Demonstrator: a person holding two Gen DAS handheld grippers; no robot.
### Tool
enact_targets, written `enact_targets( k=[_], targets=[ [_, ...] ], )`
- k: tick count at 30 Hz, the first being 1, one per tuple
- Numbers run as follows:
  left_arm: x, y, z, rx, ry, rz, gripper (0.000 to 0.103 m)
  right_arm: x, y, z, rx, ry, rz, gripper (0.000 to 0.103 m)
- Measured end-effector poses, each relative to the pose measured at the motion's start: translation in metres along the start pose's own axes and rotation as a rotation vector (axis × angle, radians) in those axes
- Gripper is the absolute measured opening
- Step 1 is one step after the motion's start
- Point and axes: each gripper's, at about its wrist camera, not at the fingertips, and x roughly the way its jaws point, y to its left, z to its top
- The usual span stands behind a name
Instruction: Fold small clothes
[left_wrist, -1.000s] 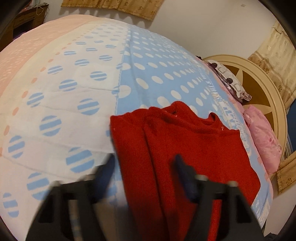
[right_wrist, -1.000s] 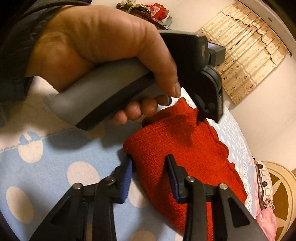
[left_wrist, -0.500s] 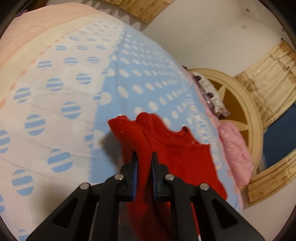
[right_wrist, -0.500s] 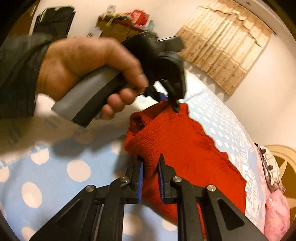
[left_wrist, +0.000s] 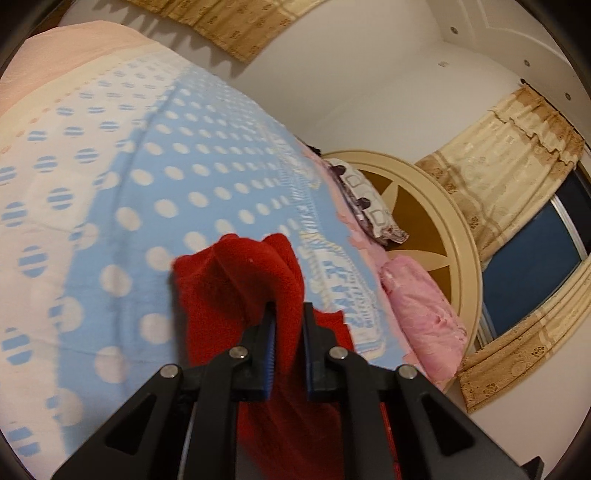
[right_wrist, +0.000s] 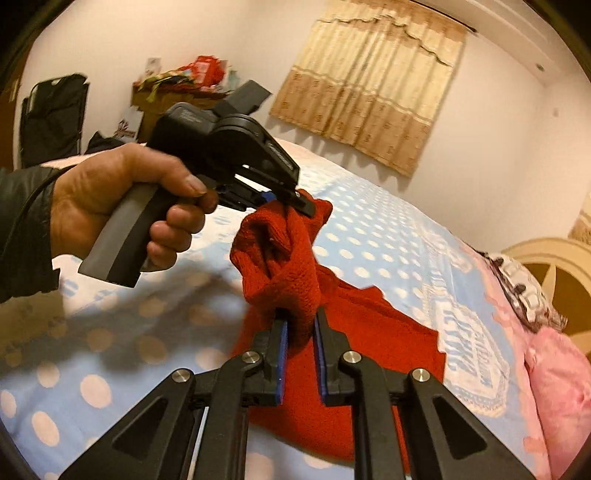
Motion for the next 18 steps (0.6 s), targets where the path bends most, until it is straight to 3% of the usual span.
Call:
enact_targets(
  k=[18],
  targets=[
    [0.084,-0.075,-0.007,0.093,0.100,-0.020,0.012,-0.010,-0.077,-0.037,0.188,0.048,-0.052,0.007]
  ],
)
